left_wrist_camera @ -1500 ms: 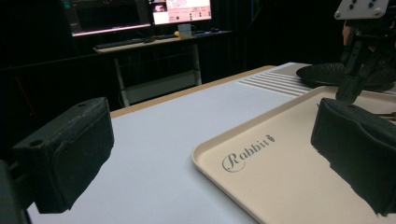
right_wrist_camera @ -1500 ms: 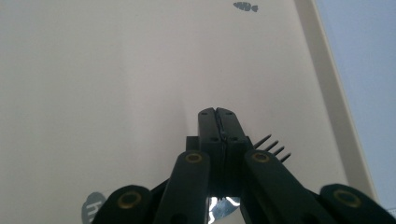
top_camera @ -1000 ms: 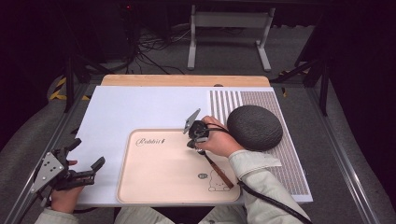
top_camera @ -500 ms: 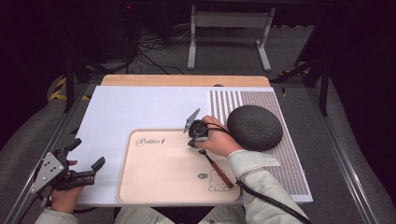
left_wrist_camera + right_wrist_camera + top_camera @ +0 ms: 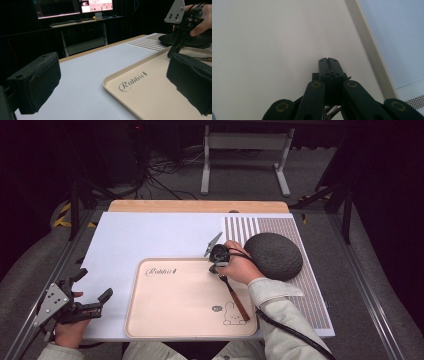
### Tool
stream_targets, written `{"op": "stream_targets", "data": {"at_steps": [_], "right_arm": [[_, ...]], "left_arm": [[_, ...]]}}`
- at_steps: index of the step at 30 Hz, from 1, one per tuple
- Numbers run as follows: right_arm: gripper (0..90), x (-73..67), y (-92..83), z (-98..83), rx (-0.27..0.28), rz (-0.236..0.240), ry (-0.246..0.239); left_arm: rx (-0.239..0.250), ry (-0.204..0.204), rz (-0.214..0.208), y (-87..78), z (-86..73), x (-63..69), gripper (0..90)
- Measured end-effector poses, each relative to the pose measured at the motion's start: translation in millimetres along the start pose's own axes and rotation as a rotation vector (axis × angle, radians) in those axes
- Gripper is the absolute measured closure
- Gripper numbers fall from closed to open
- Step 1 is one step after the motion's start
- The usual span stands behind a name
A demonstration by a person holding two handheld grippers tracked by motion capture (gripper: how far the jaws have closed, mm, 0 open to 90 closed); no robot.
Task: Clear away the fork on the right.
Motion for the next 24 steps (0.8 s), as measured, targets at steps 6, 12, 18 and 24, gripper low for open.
{"op": "stream_targets", "data": {"at_steps": [6,12,18,24], "right_arm": [[90.0,6.7,-2.1,-8.0,-0.009,-0.016,0.031],[90.0,12.2,-4.3,-14.6,-0.015,-0.031,0.058],[90.0,16.8,-9.5,-22.2,-0.019,-0.048,0.083],[90.0,19.8,-12.6,-28.7,-0.023,-0.062,0.104]], "left_arm": [[0.001,-0.002,0.001,0.3,-0.1,0.2,0.1],[0.001,-0.002,0.001,0.1,0.0,0.2,0.1],[0.000,-0.001,0.001,0.4,0.0,0.5,0.1],[0.000,-0.001,0.001,0.3,0.0,0.8,0.0]]}}
Point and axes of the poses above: each handheld gripper's, and its own axes: y roughly forward along the jaws, z roughly out of its top, x roughly to its right, the point moved 5 cm from there along y, roughly forward along the jaws, and after that the axes turned 8 degrees about -y, right-handed, at the moved point
